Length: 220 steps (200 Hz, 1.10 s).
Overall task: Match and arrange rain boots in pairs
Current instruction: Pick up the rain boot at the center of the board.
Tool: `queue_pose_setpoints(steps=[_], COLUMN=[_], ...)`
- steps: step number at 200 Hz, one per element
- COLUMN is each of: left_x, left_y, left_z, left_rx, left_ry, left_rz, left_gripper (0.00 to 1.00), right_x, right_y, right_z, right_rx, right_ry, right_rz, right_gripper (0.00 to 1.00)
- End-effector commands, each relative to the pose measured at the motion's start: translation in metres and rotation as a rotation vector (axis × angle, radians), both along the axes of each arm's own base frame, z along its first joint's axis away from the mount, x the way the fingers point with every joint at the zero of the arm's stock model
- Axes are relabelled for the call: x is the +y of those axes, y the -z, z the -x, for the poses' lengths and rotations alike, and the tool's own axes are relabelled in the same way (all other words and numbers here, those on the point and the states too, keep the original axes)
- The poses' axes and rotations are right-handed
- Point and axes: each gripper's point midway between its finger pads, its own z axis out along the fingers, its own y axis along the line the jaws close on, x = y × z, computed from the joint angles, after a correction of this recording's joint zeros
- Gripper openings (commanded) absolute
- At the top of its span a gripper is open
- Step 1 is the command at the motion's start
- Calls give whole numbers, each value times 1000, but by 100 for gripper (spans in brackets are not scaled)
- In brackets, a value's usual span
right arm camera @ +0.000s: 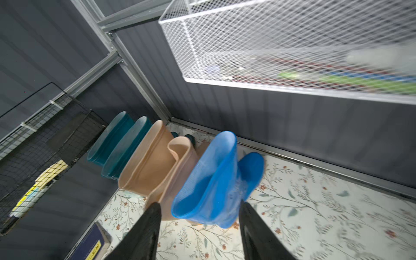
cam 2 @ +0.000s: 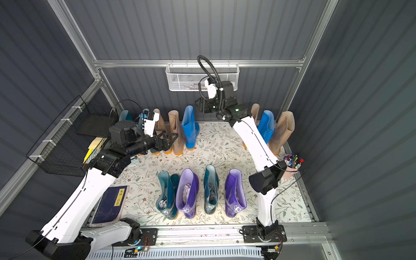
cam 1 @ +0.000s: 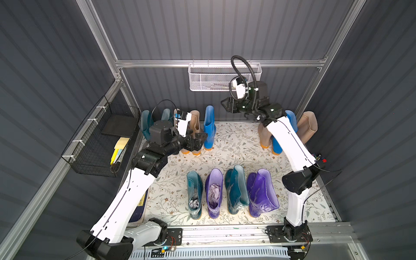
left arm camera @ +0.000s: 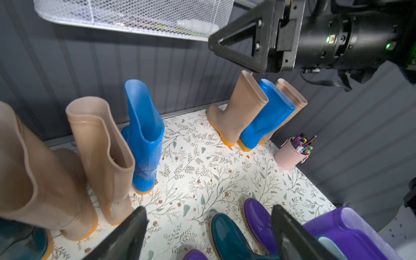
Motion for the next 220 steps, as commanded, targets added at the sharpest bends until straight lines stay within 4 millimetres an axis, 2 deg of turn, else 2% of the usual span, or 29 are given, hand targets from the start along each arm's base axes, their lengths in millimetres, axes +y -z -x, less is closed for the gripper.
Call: queue_pose_setpoints(steps=[1, 28, 53, 77, 95, 116, 154, 187, 220], left_x=[-15, -33, -63, -95, -116, -135, -160, -175, -190], left_y=[-34, -37, -30, -22, -15, -5, 15, 33, 41], left_z=[9, 13, 23, 37, 50, 61, 75, 78, 91], left_rx=[-69, -81, -94, -103, -117, -142, -121, -74, -74], left_ry=[93, 158, 222, 293, 338, 348, 392, 407, 437], left_rz=[83, 128, 103, 75, 56, 14, -6, 5, -29], left_gripper=[88, 88, 88, 87, 87, 86, 86, 86, 86], right_x=[-64, -141, -204, -247, -273, -294, -316, -325, -335], right_y=[-9, -3, 11, 27, 40, 56, 78, 93, 105], right_z=[2, 2, 6, 8, 8, 7, 3, -4, -12], right_rx=[-10, 30, 85, 135, 174, 223, 284, 324, 346], right_ry=[118, 272, 410, 502, 553, 591, 634, 646, 666], right_rz=[63, 116, 181, 216, 230, 237, 266, 270, 282], right_gripper=[60, 63, 67, 70, 70, 71, 74, 77, 80])
